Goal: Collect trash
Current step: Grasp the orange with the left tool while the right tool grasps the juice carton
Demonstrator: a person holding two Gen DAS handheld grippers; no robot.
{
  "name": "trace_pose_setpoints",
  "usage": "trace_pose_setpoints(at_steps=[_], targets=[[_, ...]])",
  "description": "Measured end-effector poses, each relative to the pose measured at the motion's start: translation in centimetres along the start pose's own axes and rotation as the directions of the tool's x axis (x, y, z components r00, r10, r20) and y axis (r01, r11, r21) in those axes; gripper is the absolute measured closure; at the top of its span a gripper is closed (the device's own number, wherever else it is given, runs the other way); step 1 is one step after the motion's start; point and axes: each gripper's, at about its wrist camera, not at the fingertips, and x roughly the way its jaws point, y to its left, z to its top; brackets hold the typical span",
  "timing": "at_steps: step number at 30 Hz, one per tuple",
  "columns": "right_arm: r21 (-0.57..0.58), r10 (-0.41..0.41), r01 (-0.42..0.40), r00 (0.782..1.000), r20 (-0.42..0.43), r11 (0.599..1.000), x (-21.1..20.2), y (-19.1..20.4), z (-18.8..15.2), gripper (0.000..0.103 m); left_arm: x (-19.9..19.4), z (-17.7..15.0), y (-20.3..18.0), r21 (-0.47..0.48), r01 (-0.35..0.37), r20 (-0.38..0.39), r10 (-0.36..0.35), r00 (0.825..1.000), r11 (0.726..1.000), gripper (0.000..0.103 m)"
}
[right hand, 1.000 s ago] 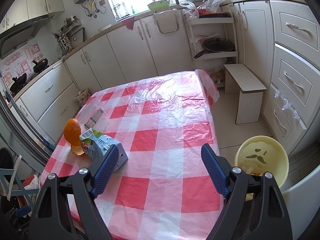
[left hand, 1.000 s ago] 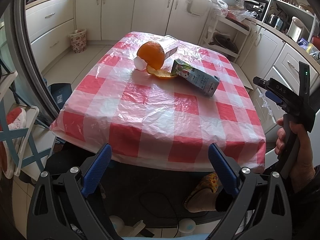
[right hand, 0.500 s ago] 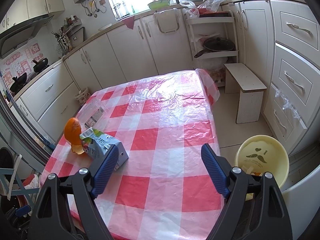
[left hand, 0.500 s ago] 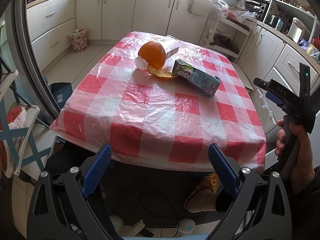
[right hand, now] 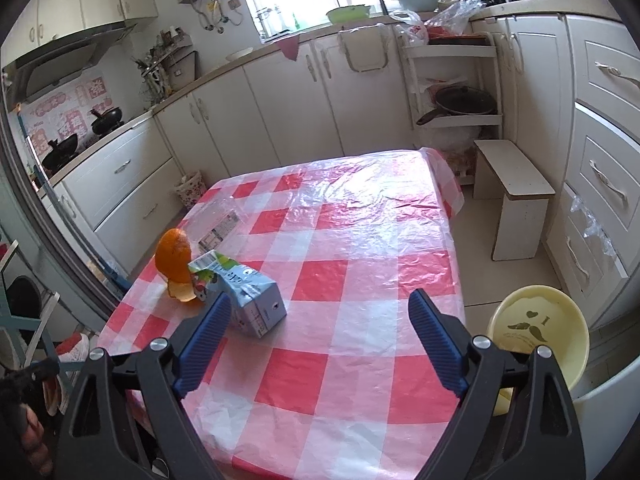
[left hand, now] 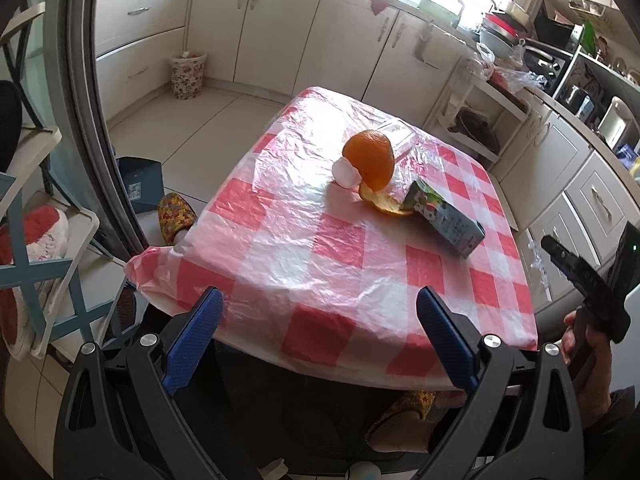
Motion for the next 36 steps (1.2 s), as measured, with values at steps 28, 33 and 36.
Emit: trace_pose_setpoints(at_steps=[28, 33, 36], targets=[[-0.46, 0.042, -0.202, 0.942, -0.334, 0.865, 14.6, 9.2, 0.7, 0.015, 16.3, 13.2, -10.0, 0.4, -0.089, 0.001, 0.097, 0.995, 0.912, 0.012], [-0.408, 0.047, -0.211, 0.925, -0.376, 0.888, 15.9, 8.5, 1.0, 0.015, 17.3, 13.2, -9.9, 0.402, -0.063, -0.045, 0.088, 0.995, 0.914, 0.062], [-0.379, 0.069, -0.235, 0.913, -0.402, 0.895, 16.0, 8.3, 1.1, 0.029, 16.7, 13.3, -9.3, 0.375, -0.024, -0.054, 0.047, 0.997, 0.927, 0.07]])
